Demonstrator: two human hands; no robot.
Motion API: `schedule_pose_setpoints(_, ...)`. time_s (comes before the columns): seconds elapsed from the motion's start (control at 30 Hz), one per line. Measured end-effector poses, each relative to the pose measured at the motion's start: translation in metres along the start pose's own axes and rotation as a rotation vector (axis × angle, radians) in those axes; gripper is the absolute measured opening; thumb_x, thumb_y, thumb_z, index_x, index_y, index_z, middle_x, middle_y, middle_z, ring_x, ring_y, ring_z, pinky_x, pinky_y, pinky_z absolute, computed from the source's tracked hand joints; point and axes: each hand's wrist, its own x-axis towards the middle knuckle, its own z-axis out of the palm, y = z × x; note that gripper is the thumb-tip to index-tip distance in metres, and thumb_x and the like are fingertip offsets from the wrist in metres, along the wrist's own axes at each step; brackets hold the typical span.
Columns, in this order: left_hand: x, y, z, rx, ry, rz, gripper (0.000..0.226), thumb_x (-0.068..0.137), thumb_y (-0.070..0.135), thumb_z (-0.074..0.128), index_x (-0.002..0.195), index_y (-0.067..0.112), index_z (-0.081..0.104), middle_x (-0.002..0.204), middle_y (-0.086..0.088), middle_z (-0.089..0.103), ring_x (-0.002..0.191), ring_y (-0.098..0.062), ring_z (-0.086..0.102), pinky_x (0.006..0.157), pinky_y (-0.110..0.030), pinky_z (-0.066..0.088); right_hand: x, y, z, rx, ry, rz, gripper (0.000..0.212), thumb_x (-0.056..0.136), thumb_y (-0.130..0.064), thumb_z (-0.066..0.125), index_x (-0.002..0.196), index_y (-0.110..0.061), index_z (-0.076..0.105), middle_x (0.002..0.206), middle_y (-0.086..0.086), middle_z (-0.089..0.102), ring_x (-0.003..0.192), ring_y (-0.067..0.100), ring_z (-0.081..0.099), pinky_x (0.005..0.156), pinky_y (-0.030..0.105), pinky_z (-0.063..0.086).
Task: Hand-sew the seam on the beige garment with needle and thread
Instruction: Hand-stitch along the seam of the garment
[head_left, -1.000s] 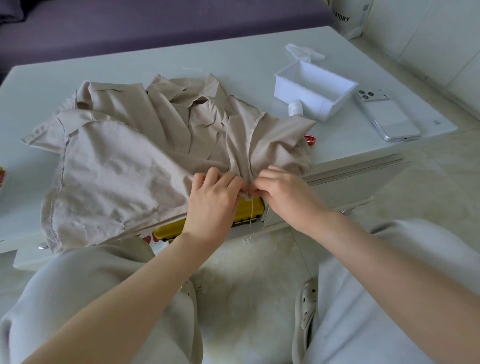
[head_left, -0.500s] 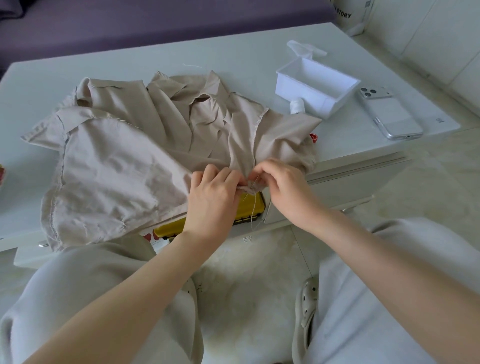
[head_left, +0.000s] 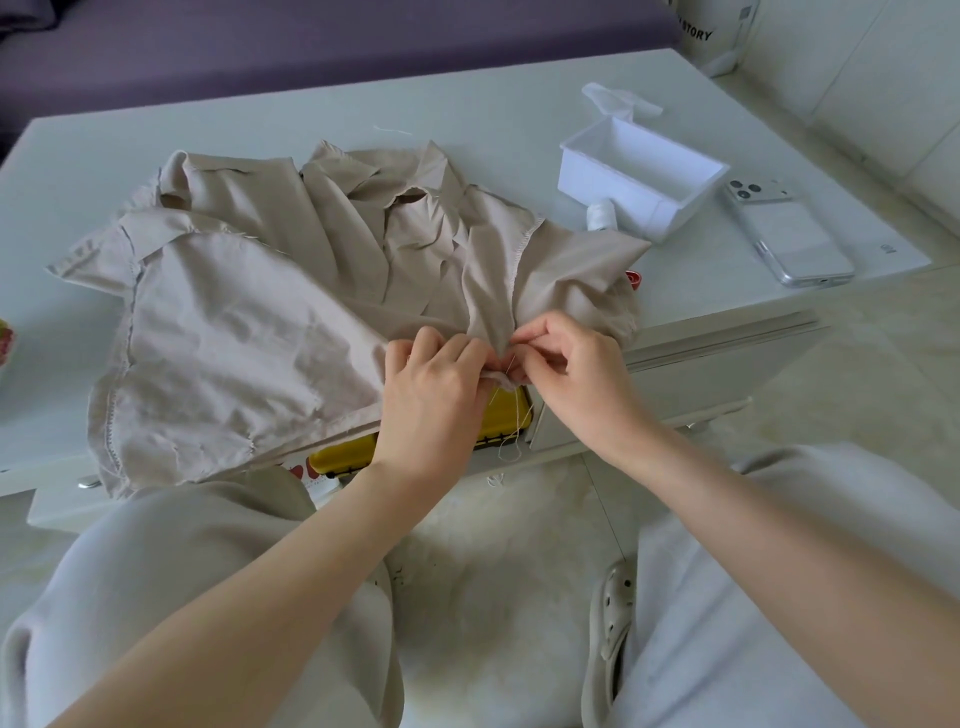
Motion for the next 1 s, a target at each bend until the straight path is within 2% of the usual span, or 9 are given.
schedule_pose_setpoints(0.1,0.0,0.001,0.0,-0.028,0.02,-0.007,0.029,0.087,0.03,0.044,0.074,0.014,0.064,0.072,0.003,0.065,0.07,-0.026,0.052,0.071,-0.032,0.028,0.0,0.001,0.001,-0.019,-0.055,0.039,0.01,0.087,-0.009,0.063,0.094,-0.012,0.071,0.085,-0.003,0.073,0.079,0.007,0.067,0.078,0.022,0.053)
schedule_pose_setpoints(0.2,0.0,0.001,0.001,-0.039,0.016,-0.016,0.03,0.087,0.029,0.042,0.074,0.014,0.064,0.072,0.004,0.065,0.069,-0.026,0.051,0.071,-0.032,0.028,-0.002,0.005,0.002,-0.125,-0.095,-0.02,0.013,0.088,-0.009,0.062,0.093,-0.013,0.073,0.084,-0.001,0.073,0.075,0.007,0.064,0.07,0.017,0.05)
schedule_pose_setpoints(0.37,0.002,0.001,0.0,-0.056,0.025,-0.042,0.027,0.085,0.028,0.043,0.076,0.014,0.065,0.072,0.003,0.066,0.071,-0.027,0.053,0.071,-0.032,0.028,-0.003,0.007,-0.001,-0.385,0.03,-0.308,0.023,0.088,-0.004,0.052,0.107,-0.006,0.064,0.098,0.005,0.063,0.092,0.019,0.056,0.077,0.023,0.044)
schedule_pose_setpoints(0.43,0.003,0.001,-0.002,-0.066,0.036,-0.048,0.027,0.085,0.028,0.045,0.075,0.014,0.066,0.073,0.003,0.066,0.073,-0.027,0.056,0.071,-0.032,0.027,-0.003,0.005,-0.005,-0.479,0.084,-0.424,0.022,0.085,-0.004,0.049,0.102,-0.005,0.063,0.095,0.007,0.058,0.088,0.019,0.052,0.071,0.024,0.043)
schedule_pose_setpoints(0.57,0.005,0.0,-0.001,-0.06,0.037,-0.05,0.024,0.084,0.024,0.044,0.074,0.014,0.065,0.073,0.003,0.066,0.074,-0.027,0.056,0.07,-0.032,0.024,-0.007,0.004,-0.003,-0.559,0.049,-0.581,0.016,0.075,0.008,0.059,0.083,-0.005,0.065,0.082,0.009,0.052,0.074,0.023,0.05,0.064,0.028,0.04)
schedule_pose_setpoints(0.73,0.006,0.0,-0.002,-0.098,0.033,-0.071,0.024,0.083,0.021,0.043,0.074,0.015,0.065,0.073,0.003,0.066,0.074,-0.027,0.055,0.07,-0.031,0.025,-0.006,0.01,-0.001,-0.651,-0.016,-0.604,0.02,0.073,0.002,0.069,0.089,-0.009,0.067,0.081,0.007,0.051,0.077,0.021,0.043,0.068,0.027,0.033)
schedule_pose_setpoints(0.83,0.006,0.001,-0.002,-0.131,0.022,-0.09,0.028,0.086,0.024,0.041,0.074,0.014,0.065,0.075,0.002,0.066,0.075,-0.026,0.054,0.07,-0.031,0.025,-0.003,0.011,-0.002,-0.668,-0.016,-0.613,0.017,0.074,-0.002,0.073,0.089,-0.009,0.069,0.08,0.006,0.052,0.076,0.022,0.047,0.066,0.028,0.036)
schedule_pose_setpoints(0.9,0.005,0.0,-0.001,-0.135,0.001,-0.097,0.032,0.088,0.027,0.038,0.075,0.013,0.065,0.076,0.003,0.066,0.076,-0.026,0.053,0.071,-0.032,0.026,-0.003,0.011,-0.002,-0.647,-0.002,-0.623,0.005,0.079,-0.01,0.07,0.084,-0.01,0.07,0.077,0.005,0.052,0.073,0.022,0.049,0.064,0.029,0.037)
schedule_pose_setpoints(1.0,0.005,-0.001,0.002,-0.124,-0.018,-0.093,0.034,0.088,0.029,0.036,0.076,0.013,0.064,0.074,0.004,0.066,0.075,-0.025,0.051,0.07,-0.032,0.026,-0.004,0.011,0.0,-0.569,0.003,-0.598,0.018,0.085,-0.02,0.058,0.08,-0.011,0.072,0.075,0.004,0.053,0.073,0.02,0.046,0.064,0.024,0.034)
